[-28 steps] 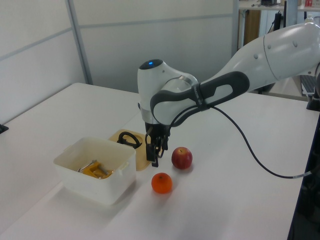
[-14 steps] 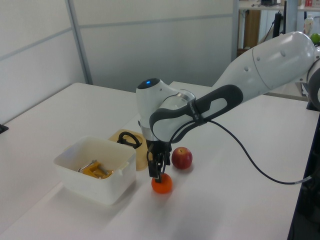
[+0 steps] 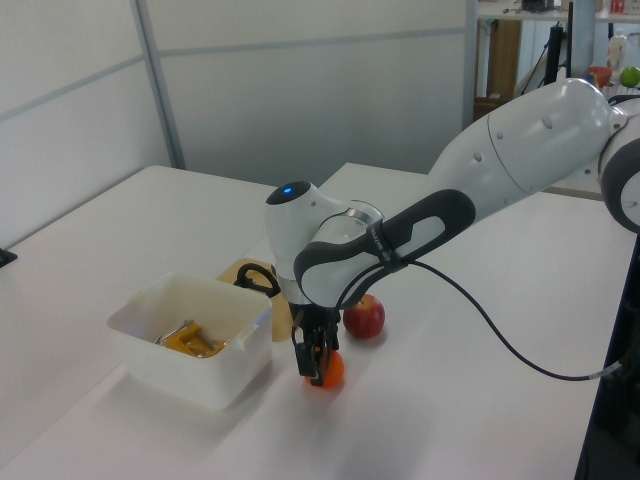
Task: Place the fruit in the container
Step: 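Close the gripper on the orange and lift it, then carry the orange over the white container, then move the gripper up and over to the red apple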
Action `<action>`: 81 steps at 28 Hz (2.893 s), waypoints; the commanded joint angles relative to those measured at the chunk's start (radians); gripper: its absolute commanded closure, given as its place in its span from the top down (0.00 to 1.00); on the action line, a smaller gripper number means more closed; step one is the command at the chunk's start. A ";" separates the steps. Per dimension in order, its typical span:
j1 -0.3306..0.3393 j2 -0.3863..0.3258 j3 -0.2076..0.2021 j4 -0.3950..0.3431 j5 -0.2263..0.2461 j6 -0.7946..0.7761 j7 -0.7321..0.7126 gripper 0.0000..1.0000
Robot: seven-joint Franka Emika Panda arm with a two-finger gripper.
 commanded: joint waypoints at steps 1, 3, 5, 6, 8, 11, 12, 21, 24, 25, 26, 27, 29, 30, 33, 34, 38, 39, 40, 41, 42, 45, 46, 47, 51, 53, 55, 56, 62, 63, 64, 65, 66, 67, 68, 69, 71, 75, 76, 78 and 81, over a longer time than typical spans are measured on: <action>0.011 -0.003 -0.005 -0.009 -0.026 0.027 0.008 0.27; 0.011 -0.003 -0.005 -0.004 -0.025 0.024 0.004 0.00; 0.011 -0.004 -0.005 -0.003 -0.023 0.021 0.003 0.00; 0.011 -0.006 -0.005 -0.003 -0.022 0.019 0.003 0.00; 0.011 -0.018 -0.005 -0.003 -0.017 0.009 0.006 0.00; 0.009 -0.030 -0.005 0.002 -0.014 -0.024 0.004 0.00; 0.006 -0.039 -0.005 0.020 -0.013 -0.043 0.006 0.00; -0.021 -0.067 -0.021 0.169 0.136 -0.114 -0.016 0.00; -0.026 -0.067 -0.021 0.226 0.153 -0.114 -0.012 0.00; -0.026 -0.067 -0.021 0.232 0.153 -0.111 -0.011 0.00; -0.026 -0.066 -0.021 0.238 0.158 -0.107 -0.009 0.00; -0.026 -0.064 -0.021 0.245 0.164 -0.103 -0.008 0.00; -0.029 -0.061 -0.021 0.282 0.173 -0.091 -0.005 0.00; -0.029 -0.059 -0.021 0.288 0.174 -0.084 -0.003 0.00; -0.021 -0.049 -0.016 0.289 0.173 0.005 0.032 0.01; -0.020 -0.043 -0.016 0.285 0.173 0.040 0.047 0.03; -0.018 -0.012 -0.013 0.278 0.164 0.169 0.102 0.08; -0.018 0.002 -0.013 0.278 0.162 0.200 0.116 0.13; -0.018 0.010 -0.013 0.278 0.162 0.205 0.119 0.21; -0.018 0.014 -0.013 0.278 0.162 0.206 0.121 0.34; -0.018 0.019 -0.013 0.278 0.162 0.206 0.121 0.50; -0.015 0.022 -0.013 0.276 0.148 0.206 0.116 1.00; -0.009 0.020 -0.013 0.275 0.135 0.206 0.116 1.00; -0.003 0.020 -0.013 0.272 0.118 0.206 0.116 1.00; 0.000 0.011 -0.018 0.273 0.098 0.191 0.121 1.00; -0.001 0.000 -0.019 0.273 0.098 0.170 0.119 1.00; -0.006 -0.018 -0.021 0.275 0.093 0.099 0.112 1.00; -0.006 -0.024 -0.022 0.275 0.090 0.075 0.110 1.00; -0.006 -0.041 -0.050 0.269 0.076 -0.152 0.057 1.00; -0.006 -0.040 -0.054 0.263 0.066 -0.175 0.050 1.00; -0.006 -0.039 -0.064 0.244 0.038 -0.200 0.049 1.00; -0.008 -0.041 -0.067 0.236 0.026 -0.208 0.049 1.00; -0.009 -0.041 -0.073 0.230 0.015 -0.211 0.049 1.00; -0.014 -0.043 -0.077 0.224 0.009 -0.217 0.052 1.00; -0.017 -0.043 -0.082 0.220 0.003 -0.229 0.053 1.00; -0.026 -0.041 -0.085 0.216 -0.002 -0.253 0.049 1.00; -0.044 -0.040 -0.087 0.213 -0.014 -0.264 0.049 1.00; -0.070 -0.038 -0.088 0.197 -0.068 -0.269 0.047 1.00; -0.075 -0.038 -0.088 0.195 -0.080 -0.272 0.046 1.00; -0.087 -0.038 -0.088 0.186 -0.097 -0.274 0.046 1.00; -0.098 -0.036 -0.088 0.155 -0.125 -0.274 0.044 1.00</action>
